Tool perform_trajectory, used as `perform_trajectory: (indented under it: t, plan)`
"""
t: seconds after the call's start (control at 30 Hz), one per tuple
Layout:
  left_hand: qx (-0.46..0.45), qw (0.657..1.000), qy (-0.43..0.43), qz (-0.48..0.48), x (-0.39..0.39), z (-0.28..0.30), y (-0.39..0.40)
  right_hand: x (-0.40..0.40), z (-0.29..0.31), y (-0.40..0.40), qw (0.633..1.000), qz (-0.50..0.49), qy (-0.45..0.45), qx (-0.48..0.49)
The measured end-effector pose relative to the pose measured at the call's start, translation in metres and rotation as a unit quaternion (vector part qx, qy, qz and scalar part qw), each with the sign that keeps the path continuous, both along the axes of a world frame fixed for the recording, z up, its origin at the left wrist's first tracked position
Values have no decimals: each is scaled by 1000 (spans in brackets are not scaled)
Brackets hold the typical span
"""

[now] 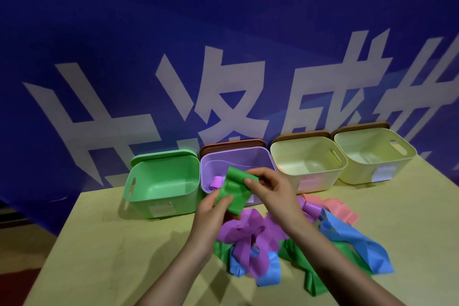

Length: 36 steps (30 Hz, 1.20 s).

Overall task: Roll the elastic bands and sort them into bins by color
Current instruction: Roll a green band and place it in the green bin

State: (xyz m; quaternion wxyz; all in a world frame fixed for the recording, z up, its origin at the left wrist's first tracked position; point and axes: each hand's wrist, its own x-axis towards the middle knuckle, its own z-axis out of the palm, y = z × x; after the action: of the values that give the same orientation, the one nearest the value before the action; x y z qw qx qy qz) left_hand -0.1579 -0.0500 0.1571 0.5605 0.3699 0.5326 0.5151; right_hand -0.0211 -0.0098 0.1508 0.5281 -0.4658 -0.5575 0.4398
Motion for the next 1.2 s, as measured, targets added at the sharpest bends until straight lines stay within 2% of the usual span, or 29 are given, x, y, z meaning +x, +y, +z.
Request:
perform_trajectory:
  t: [0.2,0.3,0.4,0.63,0.8,0.9,1.0,1.1,1.2]
  plan:
    - [12,999,-27,20,13,9,-19,5,1,-19,1000,11,-10,27]
    - [5,995,-74,60,13,10,-25,5,0,-25,986,12,-116,123]
    - [6,993,-71,96,9,7,-35,0,-3,-30,960,33,-182,210]
    - [1,991,-58,122,-7,0,-53,-16,-8,-34,932,91,-219,275]
    - [-9,988,-43,151,-16,-7,-58,-21,-10,-39,919,147,-227,288]
    - [6,991,-33,127,-21,-8,-61,-21,-11,-46,942,163,-177,233]
    - [39,995,20,90,-27,-9,-60,-25,-12,-50,972,160,-123,123]
    - [70,992,92,44,-32,-12,-55,-29,-12,-50,982,168,-83,2]
    - [78,985,153,11,-36,-21,-47,-27,-12,-48,987,142,-78,-13]
